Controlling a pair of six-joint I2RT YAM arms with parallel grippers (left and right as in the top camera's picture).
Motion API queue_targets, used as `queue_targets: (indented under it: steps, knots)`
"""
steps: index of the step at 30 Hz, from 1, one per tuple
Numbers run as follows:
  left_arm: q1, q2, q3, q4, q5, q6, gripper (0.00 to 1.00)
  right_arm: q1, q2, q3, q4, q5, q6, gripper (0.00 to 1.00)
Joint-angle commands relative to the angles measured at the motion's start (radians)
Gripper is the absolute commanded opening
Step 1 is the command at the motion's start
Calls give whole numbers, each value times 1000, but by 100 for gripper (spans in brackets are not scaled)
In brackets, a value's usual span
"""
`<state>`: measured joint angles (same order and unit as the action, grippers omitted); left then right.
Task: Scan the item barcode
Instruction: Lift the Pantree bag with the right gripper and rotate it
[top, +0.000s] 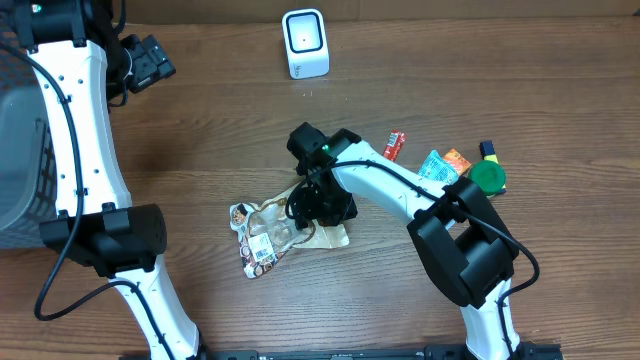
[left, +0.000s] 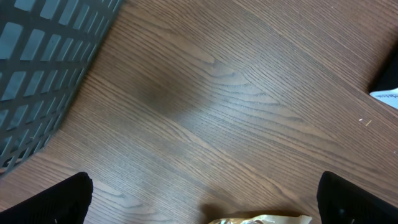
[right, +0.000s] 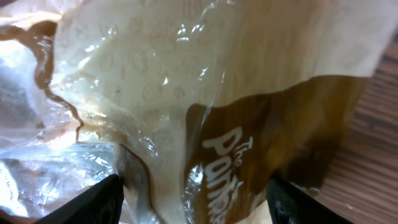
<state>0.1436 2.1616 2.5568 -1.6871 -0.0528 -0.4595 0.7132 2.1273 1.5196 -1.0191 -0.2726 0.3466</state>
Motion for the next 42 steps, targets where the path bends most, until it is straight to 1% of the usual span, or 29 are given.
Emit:
queue_targets:
  steps: [1, 2, 4, 6, 7, 12, 14, 19, 23, 28, 34, 38, 42]
  knots:
    - [-8, -3, -4, -2, 1, 18, 100, 0, 11, -59, 30, -1, 17, 70]
    - [-8, -3, -4, -2, 1, 18, 100, 0, 11, -60, 31, -4, 16, 66]
    - [-8, -3, -4, -2, 1, 18, 100, 0, 9, -57, 32, -24, 9, 53]
    - [-8, -3, -4, -2, 1, 18, 100, -3, 6, -50, 31, -73, -38, 39]
    - [-8, -3, -4, -2, 1, 18, 100, -6, 2, -46, 30, -103, -60, 36]
    - [-8, -3, -4, -2, 1, 18, 100, -29, -35, -31, 31, -152, -68, 34]
    - [-8, -3, -4, -2, 1, 18, 100, -42, -62, -31, 31, -153, -77, 31]
    - [-8, -3, -4, -2, 1, 18, 100, -91, -163, -31, 34, -228, -160, 27]
    - [-8, -3, -4, -2, 1, 18, 100, -136, -258, -31, 47, -306, -226, 18]
    - [-8, -3, -4, -2, 1, 18, 100, -182, -338, -31, 53, -341, -229, 4]
    - [-8, -3, -4, -2, 1, 18, 100, -209, -352, -32, 66, -358, -243, 4]
    - [-8, -3, -4, -2, 1, 18, 100, -220, -353, -30, 112, -364, -262, 4]
    - [-8, -3, -4, -2, 1, 18, 100, -236, -353, 40, 130, -383, -263, 4]
